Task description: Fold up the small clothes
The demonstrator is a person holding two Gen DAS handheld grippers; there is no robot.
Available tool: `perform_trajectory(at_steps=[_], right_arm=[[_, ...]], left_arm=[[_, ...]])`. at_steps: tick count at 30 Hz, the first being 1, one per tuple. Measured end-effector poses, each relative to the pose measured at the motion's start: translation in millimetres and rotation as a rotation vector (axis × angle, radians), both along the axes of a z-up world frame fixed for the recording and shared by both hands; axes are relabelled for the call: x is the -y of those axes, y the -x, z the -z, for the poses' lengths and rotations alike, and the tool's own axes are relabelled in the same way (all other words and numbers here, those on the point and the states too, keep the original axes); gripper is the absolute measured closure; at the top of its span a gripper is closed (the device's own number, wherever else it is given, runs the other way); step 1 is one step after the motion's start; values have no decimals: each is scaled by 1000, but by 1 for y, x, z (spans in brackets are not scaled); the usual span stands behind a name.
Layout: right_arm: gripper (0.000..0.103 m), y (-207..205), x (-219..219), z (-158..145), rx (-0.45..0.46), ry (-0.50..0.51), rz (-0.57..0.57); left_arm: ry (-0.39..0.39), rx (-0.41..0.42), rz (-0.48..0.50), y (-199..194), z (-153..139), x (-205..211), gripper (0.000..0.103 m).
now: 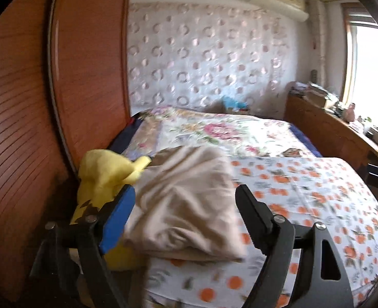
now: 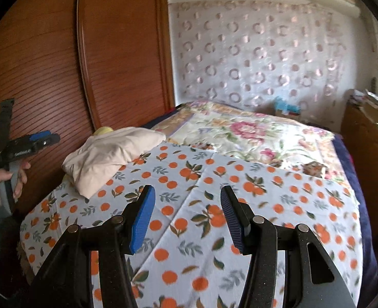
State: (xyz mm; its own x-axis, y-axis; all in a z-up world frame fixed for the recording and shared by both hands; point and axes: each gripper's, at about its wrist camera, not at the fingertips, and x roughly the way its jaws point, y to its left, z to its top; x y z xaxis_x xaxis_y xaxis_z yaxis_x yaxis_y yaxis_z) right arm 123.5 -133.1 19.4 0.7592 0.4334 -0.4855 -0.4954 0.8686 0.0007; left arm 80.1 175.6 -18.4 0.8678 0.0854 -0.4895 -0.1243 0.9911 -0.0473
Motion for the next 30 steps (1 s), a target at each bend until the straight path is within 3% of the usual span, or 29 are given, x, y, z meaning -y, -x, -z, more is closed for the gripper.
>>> perform_trajectory(at_steps=[2, 4, 7, 18, 30], right_arm=[[44, 15, 5, -2, 20, -9, 27], [31, 29, 8, -6, 45, -23, 52], [20, 49, 15, -12, 71, -50, 86], [15, 96, 26, -22, 162, -72, 224], [15, 97, 22, -13, 160, -93, 258]], left_arm=[[-9, 14, 19, 7, -5, 14, 20], [-11, 31, 41, 16, -12, 31, 20], [2, 54, 75, 27, -20, 52, 19], [-1, 99, 136, 50, -40, 119, 19], [-33, 93, 138, 53, -37, 137, 19]])
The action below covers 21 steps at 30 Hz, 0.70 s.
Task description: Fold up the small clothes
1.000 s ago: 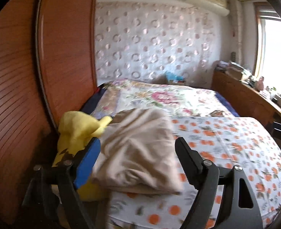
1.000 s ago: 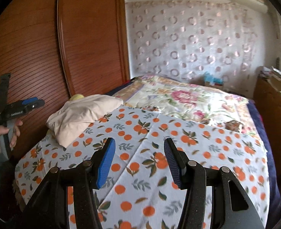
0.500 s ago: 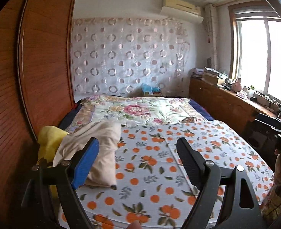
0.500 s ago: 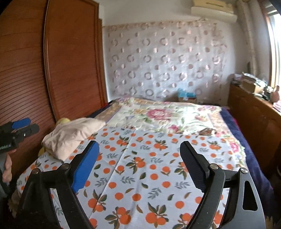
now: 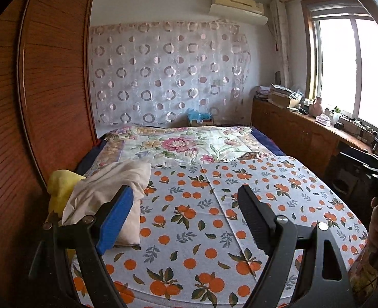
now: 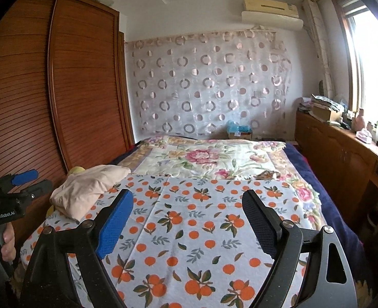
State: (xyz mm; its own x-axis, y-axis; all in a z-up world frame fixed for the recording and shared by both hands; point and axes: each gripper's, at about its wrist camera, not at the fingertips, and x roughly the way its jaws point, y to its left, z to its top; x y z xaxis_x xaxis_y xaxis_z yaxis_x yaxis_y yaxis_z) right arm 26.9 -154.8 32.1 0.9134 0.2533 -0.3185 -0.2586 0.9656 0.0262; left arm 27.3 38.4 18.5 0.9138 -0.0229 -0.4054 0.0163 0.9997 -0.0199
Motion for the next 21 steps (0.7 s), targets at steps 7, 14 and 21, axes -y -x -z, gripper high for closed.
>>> perform_trajectory(at_steps=[7, 14, 21], right_arm=[[15, 4, 4, 0, -1, 9, 6], [15, 5, 8, -1, -2, 8, 2], [15, 5, 10, -3, 0, 11, 1]], left_arm=[[9, 6, -5, 1, -1, -1, 19], [10, 6, -5, 2, -2, -2, 19], [10, 8, -4, 1, -1, -2, 19]])
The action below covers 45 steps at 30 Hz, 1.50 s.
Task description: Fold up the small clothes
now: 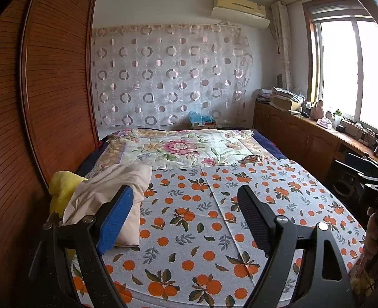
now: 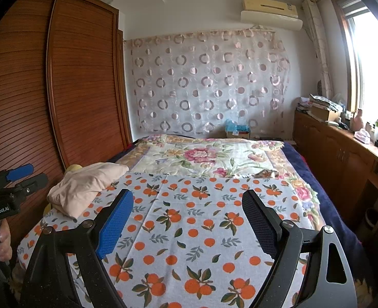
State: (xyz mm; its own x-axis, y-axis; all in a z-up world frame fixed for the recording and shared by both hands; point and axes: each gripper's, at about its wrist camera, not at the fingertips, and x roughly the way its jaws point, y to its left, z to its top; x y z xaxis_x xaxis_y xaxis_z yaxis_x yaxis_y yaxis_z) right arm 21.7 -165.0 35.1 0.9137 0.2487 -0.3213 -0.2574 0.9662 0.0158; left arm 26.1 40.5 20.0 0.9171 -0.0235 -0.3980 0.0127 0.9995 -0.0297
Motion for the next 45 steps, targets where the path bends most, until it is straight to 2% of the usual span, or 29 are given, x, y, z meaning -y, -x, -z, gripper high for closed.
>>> perform_trajectory(at_steps=[45], right_arm=[[15, 1, 6, -1, -1, 4, -4]], left_arm=[[-2, 6, 1, -2, 5, -5, 19]])
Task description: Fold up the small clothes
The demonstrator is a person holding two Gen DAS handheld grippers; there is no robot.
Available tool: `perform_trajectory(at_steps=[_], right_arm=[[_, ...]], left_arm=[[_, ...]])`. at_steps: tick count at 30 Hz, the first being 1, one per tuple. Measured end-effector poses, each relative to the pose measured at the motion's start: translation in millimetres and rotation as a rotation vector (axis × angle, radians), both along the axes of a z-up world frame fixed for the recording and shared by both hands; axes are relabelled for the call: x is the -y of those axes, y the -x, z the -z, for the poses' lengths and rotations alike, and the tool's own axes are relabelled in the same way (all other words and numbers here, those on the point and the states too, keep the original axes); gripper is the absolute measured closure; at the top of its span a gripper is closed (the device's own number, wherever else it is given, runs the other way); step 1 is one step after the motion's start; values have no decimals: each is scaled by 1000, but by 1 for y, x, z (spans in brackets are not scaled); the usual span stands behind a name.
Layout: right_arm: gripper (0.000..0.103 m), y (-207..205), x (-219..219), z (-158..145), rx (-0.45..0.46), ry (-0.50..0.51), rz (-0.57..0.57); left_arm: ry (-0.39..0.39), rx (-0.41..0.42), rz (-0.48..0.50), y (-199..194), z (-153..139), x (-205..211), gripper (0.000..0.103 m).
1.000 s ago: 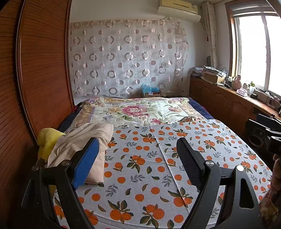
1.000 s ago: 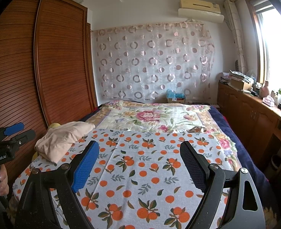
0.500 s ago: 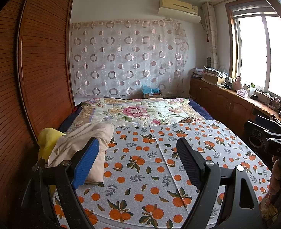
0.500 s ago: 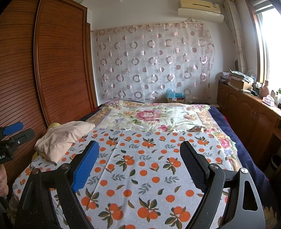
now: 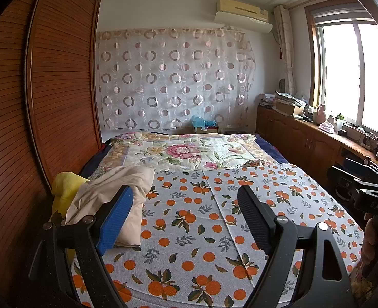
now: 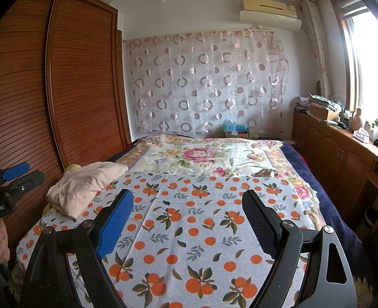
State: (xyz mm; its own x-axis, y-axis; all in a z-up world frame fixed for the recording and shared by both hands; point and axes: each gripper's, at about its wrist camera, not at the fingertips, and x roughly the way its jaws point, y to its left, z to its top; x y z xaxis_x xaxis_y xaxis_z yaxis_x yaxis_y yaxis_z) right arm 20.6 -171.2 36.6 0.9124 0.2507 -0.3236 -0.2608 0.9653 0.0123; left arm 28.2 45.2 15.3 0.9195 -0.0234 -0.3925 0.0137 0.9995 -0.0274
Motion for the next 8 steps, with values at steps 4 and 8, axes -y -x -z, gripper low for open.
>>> perform_trajectory(at_steps=[4, 8], right_arm=[[15, 0, 0, 0, 0, 0, 1], [15, 0, 0, 0, 0, -1, -1]], left_arm=[[0, 1, 0, 0, 1, 0, 19], [0, 1, 1, 0, 2, 0, 19]])
